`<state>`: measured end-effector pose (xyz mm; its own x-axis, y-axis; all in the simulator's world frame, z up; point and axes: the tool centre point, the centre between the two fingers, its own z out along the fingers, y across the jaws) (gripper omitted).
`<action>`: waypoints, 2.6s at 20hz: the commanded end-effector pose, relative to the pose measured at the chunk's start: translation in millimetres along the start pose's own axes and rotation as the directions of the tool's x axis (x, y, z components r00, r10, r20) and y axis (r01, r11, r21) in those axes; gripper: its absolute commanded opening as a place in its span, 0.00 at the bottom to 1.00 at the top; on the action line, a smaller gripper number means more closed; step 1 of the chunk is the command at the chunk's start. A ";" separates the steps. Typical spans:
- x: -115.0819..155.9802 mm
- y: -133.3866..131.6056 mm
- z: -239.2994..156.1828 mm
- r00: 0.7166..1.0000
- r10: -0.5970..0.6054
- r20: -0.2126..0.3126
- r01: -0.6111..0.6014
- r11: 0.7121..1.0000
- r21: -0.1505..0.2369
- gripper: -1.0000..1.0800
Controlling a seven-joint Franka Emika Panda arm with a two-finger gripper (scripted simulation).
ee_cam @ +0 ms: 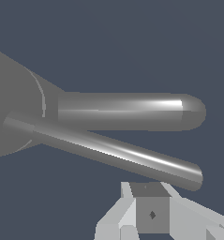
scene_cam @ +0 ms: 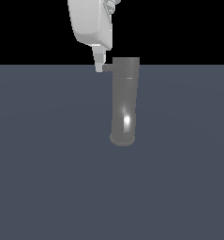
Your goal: Turn on the faucet by rotating a designated handle.
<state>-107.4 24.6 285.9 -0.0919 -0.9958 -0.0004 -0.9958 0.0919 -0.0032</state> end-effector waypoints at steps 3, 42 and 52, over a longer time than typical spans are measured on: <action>14.1 10.3 -0.2 1.000 0.008 0.000 -0.008 1.000 -0.003 0.00; 141.6 -36.5 0.0 1.000 -0.008 -0.001 0.008 1.000 -0.002 0.00; 162.8 -56.6 0.0 1.000 -0.001 -0.001 0.001 1.000 -0.003 0.00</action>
<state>-66.8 -127.1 286.0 -0.0681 -0.9977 -0.0013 -0.9977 0.0681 0.0015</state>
